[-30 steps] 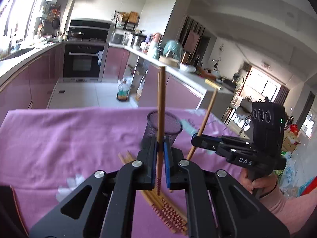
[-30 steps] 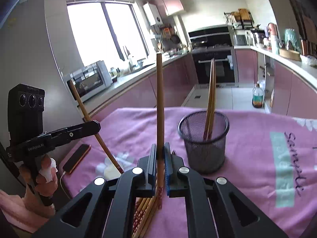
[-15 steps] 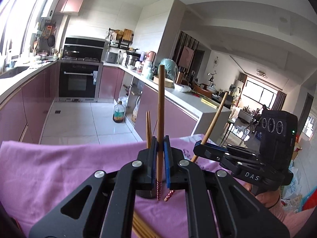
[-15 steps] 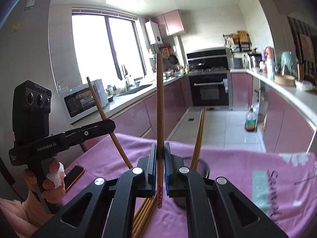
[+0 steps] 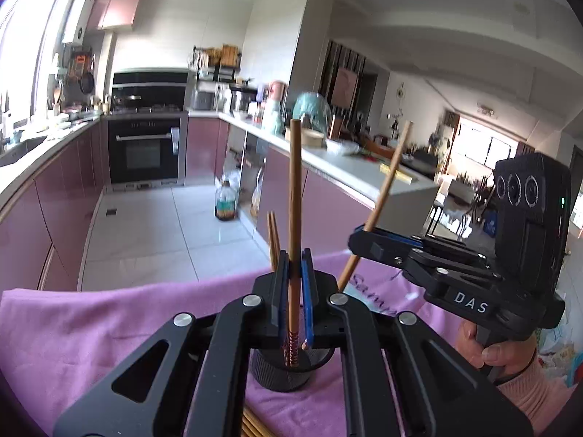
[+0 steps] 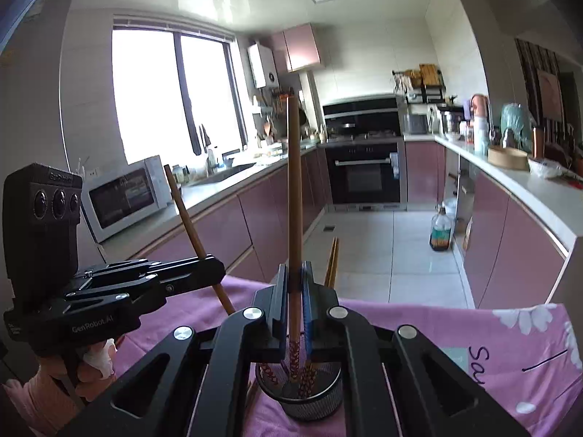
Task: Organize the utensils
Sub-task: 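Carry the chopstick with the right gripper and release it into the mesh cup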
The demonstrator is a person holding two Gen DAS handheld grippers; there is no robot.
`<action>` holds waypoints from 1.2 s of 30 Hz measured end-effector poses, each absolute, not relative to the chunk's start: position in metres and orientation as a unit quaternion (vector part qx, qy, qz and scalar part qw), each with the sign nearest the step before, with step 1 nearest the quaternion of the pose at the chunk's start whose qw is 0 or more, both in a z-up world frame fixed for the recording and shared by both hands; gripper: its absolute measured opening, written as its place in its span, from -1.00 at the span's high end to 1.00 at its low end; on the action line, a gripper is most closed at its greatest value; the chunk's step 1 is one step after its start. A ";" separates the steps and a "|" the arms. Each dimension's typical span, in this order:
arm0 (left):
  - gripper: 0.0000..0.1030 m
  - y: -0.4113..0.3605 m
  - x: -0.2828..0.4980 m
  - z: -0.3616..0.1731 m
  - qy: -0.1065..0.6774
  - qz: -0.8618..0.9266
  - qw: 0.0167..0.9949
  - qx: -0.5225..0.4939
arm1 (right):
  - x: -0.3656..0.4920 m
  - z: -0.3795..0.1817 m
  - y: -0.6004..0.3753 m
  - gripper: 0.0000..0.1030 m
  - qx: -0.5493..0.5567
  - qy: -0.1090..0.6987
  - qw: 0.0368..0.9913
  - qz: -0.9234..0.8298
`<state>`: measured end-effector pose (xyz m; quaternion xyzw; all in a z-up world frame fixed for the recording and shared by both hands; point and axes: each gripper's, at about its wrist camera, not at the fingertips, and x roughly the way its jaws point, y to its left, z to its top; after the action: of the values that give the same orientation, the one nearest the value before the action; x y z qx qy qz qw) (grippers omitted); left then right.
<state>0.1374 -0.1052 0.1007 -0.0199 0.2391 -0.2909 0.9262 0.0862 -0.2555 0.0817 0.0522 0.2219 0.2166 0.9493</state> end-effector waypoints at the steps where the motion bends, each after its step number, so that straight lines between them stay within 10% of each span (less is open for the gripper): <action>1: 0.86 -0.105 0.141 0.097 0.245 -0.290 0.925 -0.018 | 0.090 0.079 -0.254 0.89 0.051 0.229 0.948 0.215; 36: 0.79 -0.095 0.182 0.033 0.310 -0.260 0.914 0.003 | 0.124 0.029 -0.234 0.75 0.049 0.334 0.923 0.184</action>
<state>0.1822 -0.0946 0.0328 0.0029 0.3102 -0.2599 0.9144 0.1237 -0.2339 0.0289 0.0485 0.3336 0.1841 0.9233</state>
